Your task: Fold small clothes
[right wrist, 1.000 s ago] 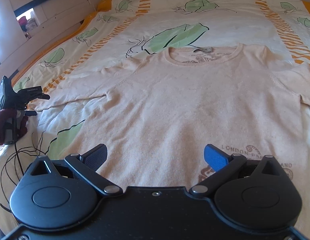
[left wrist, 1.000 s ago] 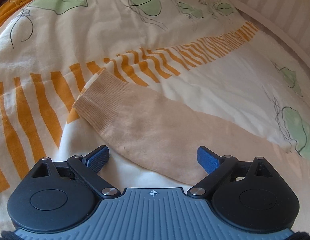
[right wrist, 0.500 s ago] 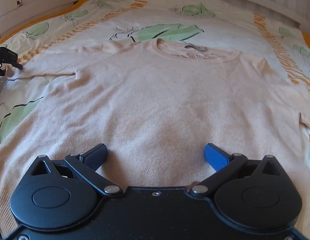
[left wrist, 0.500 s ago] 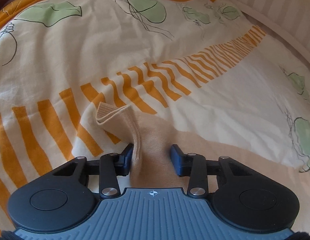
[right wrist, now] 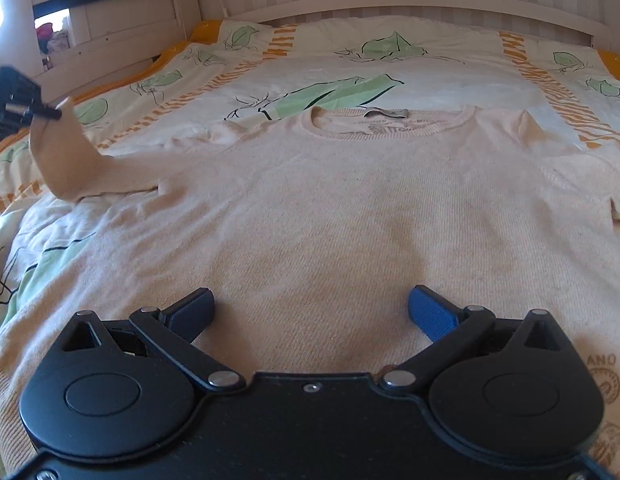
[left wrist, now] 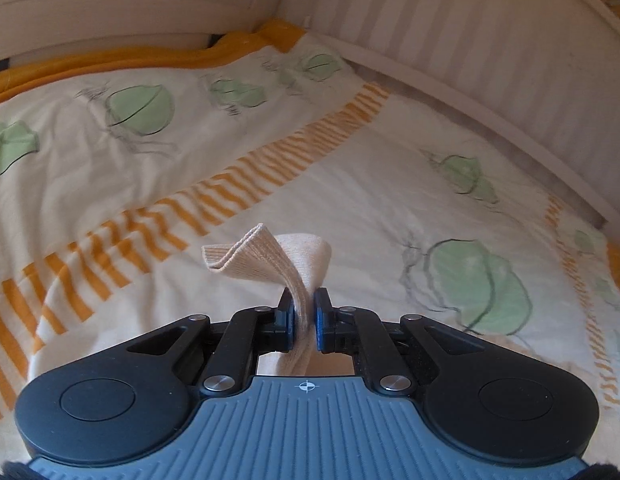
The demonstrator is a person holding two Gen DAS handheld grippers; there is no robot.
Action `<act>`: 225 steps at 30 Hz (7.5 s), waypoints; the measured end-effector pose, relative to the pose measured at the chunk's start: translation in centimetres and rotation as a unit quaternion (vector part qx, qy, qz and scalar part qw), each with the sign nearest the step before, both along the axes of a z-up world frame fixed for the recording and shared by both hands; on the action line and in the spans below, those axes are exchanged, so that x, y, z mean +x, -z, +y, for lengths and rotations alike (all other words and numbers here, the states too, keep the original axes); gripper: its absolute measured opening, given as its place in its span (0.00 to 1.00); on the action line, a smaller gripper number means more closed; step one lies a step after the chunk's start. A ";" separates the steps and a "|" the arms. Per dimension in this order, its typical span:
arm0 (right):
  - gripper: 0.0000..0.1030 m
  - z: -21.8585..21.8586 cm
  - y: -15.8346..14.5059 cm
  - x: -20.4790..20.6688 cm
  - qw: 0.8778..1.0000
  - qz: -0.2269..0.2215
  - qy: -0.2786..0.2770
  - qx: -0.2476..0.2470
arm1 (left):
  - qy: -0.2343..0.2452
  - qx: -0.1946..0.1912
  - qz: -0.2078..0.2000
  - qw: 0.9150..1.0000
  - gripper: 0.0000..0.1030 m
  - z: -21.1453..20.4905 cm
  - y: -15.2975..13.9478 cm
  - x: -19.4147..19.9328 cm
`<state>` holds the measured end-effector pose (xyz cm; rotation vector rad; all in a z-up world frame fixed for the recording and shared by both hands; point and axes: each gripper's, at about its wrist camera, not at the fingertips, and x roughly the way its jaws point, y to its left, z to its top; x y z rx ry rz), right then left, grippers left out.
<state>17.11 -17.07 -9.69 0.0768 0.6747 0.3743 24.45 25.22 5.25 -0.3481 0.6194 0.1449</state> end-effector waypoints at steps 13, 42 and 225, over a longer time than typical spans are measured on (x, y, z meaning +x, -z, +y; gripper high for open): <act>1.00 -1.0 0.2 0.1 0.999 0.000 0.001 0.043 | 0.236 -0.019 -0.038 0.971 0.09 -23.3 -0.4 3.6; 1.00 -0.7 0.4 -0.1 1.000 0.003 -0.002 0.031 | 0.234 0.065 0.106 0.964 0.52 -18.5 12.1 0.2; 0.99 -27.4 -7.3 -1.3 0.922 -0.036 0.356 0.150 | 0.264 0.103 0.076 0.956 0.89 -21.4 14.2 -0.8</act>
